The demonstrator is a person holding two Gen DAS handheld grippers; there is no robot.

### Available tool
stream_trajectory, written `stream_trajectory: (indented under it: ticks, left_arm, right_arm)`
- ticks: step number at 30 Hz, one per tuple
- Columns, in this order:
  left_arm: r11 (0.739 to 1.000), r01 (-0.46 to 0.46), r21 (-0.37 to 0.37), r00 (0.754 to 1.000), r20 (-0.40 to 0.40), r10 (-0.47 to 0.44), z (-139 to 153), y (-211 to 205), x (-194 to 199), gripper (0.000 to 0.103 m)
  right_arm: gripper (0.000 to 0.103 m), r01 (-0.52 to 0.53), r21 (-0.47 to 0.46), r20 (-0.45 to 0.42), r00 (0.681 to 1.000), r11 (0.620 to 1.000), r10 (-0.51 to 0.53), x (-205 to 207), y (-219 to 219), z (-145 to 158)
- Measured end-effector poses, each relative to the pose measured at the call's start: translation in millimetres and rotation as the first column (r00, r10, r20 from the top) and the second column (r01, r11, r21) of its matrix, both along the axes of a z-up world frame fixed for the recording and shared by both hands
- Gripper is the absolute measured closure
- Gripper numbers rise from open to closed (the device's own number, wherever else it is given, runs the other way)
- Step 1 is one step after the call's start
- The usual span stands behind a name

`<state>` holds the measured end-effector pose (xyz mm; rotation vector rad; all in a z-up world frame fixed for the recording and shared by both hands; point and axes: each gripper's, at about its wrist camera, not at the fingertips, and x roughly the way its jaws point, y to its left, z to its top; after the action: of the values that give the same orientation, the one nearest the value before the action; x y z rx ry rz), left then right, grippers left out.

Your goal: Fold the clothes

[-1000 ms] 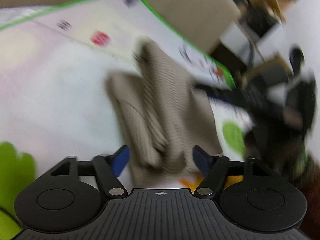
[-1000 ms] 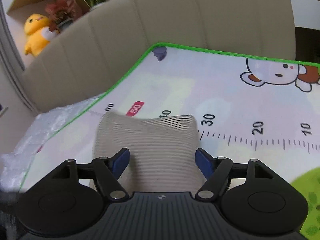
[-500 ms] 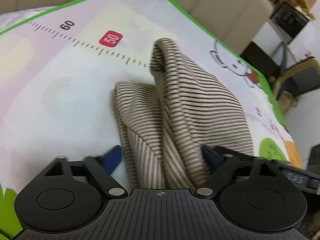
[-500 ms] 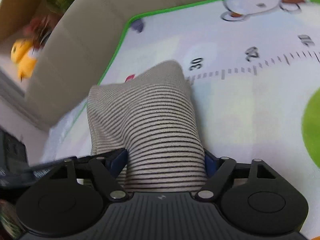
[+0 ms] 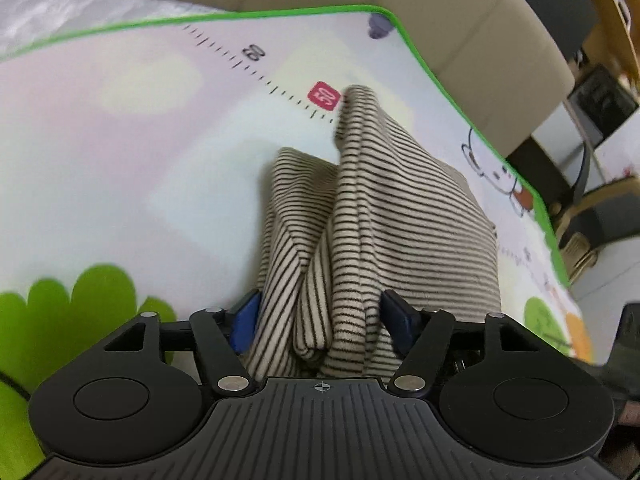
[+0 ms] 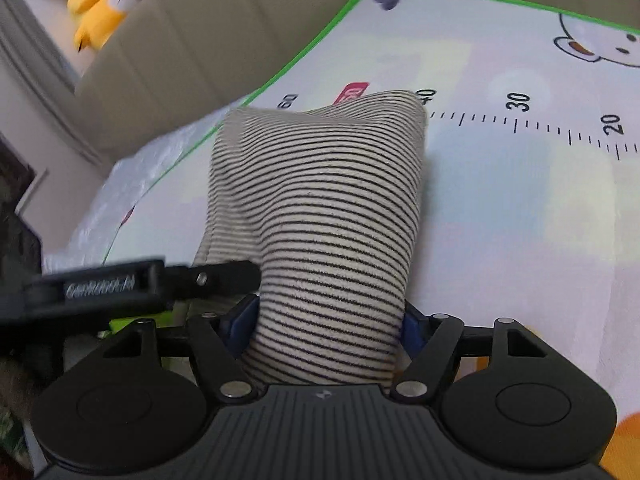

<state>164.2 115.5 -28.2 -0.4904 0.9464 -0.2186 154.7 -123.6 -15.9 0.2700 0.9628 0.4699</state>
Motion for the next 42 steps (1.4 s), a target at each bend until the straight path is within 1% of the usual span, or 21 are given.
stream_trajectory:
  ticks: [2,6,11,14,15,17,20,21,23,25,26,28,30,32,34,35,36,37,38,40,42]
  left_arm:
    - [1.0,0.011,-0.01,1.0,0.013,-0.01,2,2,1,0.032]
    - [0.999,0.041,-0.035,0.999,0.031,-0.04,1,4,5,0.026]
    - [0.996,0.05,-0.07,0.998,0.031,-0.048,-2,8,10,0.025]
    - [0.994,0.051,-0.098,0.998,0.036,-0.047,1,12,7,0.024]
    - [0.993,0.056,-0.104,0.998,0.044,-0.052,3,12,6,0.021]
    - [0.993,0.066,-0.096,0.997,0.049,-0.062,6,10,4,0.018]
    - [0.993,0.081,-0.085,0.996,0.055,-0.077,9,6,0,0.017]
    - [0.993,0.086,-0.08,0.995,0.056,-0.082,10,5,-1,0.017]
    - [0.994,0.094,-0.062,0.995,0.043,-0.092,8,3,-2,0.019]
    - [0.994,0.099,-0.05,0.995,0.026,-0.098,5,3,-3,0.023]
    - [0.994,0.102,-0.042,0.995,0.022,-0.102,3,2,-2,0.026]
    - [0.994,0.109,-0.027,0.994,0.013,-0.109,0,0,-2,0.027]
    - [0.993,0.117,-0.011,0.993,0.005,-0.117,-2,-2,-1,0.031]
    - [0.992,0.124,0.003,0.992,0.008,-0.124,-1,-3,-1,0.032]
    - [0.991,0.13,0.01,0.991,0.007,-0.13,-1,-4,0,0.033]
    - [0.991,0.133,0.012,0.991,0.006,-0.133,-2,-4,1,0.033]
    - [0.991,0.135,0.013,0.991,0.006,-0.135,-3,-4,2,0.033]
    - [0.99,0.138,0.013,0.99,0.008,-0.138,-3,-4,3,0.034]
    - [0.99,0.139,0.013,0.99,0.009,-0.139,-3,-3,4,0.035]
    - [0.991,0.132,0.011,0.991,0.007,-0.132,-7,-1,7,0.035]
    - [0.992,0.123,-0.019,0.992,0.001,-0.123,-11,4,13,0.035]
  right_arm:
    - [0.03,-0.009,-0.019,-0.002,1.0,1.0,0.009,-5,-5,10]
    - [0.03,-0.029,-0.094,0.049,0.998,0.995,0.034,-13,-22,40]
    - [0.028,0.014,-0.134,0.071,0.997,0.991,-0.005,-5,-39,67]
    - [0.024,0.016,-0.175,0.088,0.996,0.984,-0.001,-3,-30,72]
    - [0.024,0.016,-0.187,0.094,0.996,0.982,0.002,-3,-27,73]
    - [0.024,0.019,-0.199,0.106,0.994,0.98,0.002,-4,-20,70]
    - [0.024,0.027,-0.22,0.129,0.992,0.975,0.001,-5,-10,64]
    - [0.024,0.044,-0.222,0.137,0.99,0.974,-0.013,-3,-9,61]
    - [0.024,0.121,-0.169,0.128,0.987,0.978,-0.1,2,-20,51]
    - [0.024,0.199,-0.116,0.115,0.976,0.973,-0.186,8,-31,41]
    - [0.024,0.238,-0.09,0.106,0.968,0.967,-0.228,11,-36,36]
    - [0.024,0.315,-0.038,0.086,0.947,0.948,-0.311,17,-47,26]
    - [0.024,0.387,0.018,0.057,0.92,0.922,-0.387,23,-57,16]
    - [0.023,0.416,0.126,-0.002,0.908,0.901,-0.419,32,-64,4]
    - [0.023,0.412,0.232,-0.083,0.911,0.881,-0.404,44,-65,-8]
    - [0.027,0.403,0.289,-0.132,0.915,0.868,-0.381,51,-62,-13]
    - [0.03,0.386,0.324,-0.15,0.922,0.864,-0.356,58,-55,-14]
    - [0.032,0.343,0.313,-0.113,0.939,0.886,-0.323,63,-45,-6]
    - [0.036,0.299,0.3,-0.076,0.954,0.906,-0.289,68,-35,2]
    - [0.041,0.191,0.261,0.016,0.979,0.946,-0.202,76,-15,19]
    - [0.042,0.085,0.199,0.103,0.989,0.976,-0.108,83,3,34]
